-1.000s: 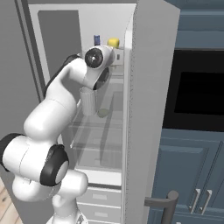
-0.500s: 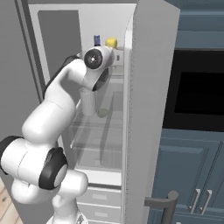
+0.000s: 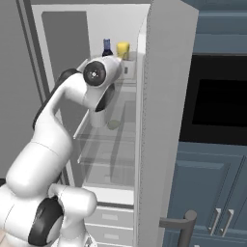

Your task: Place the condiment bottle and mustard from the counter to the top shelf of the fridge. If the existing items in the fridge are on the top shelf, move them to other shelves.

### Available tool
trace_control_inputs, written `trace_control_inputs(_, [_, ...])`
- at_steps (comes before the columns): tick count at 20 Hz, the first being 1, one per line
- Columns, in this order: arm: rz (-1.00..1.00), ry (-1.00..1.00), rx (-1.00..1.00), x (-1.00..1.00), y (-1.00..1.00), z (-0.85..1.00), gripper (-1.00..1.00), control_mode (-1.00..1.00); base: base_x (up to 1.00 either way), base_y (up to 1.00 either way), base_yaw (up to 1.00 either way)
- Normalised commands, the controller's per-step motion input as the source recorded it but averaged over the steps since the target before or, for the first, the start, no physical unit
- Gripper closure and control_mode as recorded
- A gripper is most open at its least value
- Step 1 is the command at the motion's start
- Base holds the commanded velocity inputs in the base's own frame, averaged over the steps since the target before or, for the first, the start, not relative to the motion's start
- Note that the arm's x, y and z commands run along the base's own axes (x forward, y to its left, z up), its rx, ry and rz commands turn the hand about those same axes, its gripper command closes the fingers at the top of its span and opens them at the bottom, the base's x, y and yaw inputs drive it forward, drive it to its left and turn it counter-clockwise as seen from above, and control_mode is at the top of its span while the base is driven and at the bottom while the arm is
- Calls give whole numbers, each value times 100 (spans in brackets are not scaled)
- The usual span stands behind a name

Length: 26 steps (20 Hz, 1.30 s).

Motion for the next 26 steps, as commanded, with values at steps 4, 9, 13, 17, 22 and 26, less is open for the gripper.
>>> trace_control_inputs(4, [-1,0,0,-100,7,25,-100,-100,0,0,0])
trace_control_inputs(9, [0,0,0,-100,32,22,-100,-100,0,0,0])
trace_control_inputs(13, [0,-2,-1,-100,64,7,-100,-100,0,0,0])
trace_control_inputs(17, [0,-13,-7,-96,65,5,-100,-100,0,0,0])
trace_control_inputs(22, [-1,-13,-3,-100,47,12,-100,-100,0,0,0])
trace_control_inputs(26, [-3,-1,0,-100,44,10,-100,-100,0,0,0])
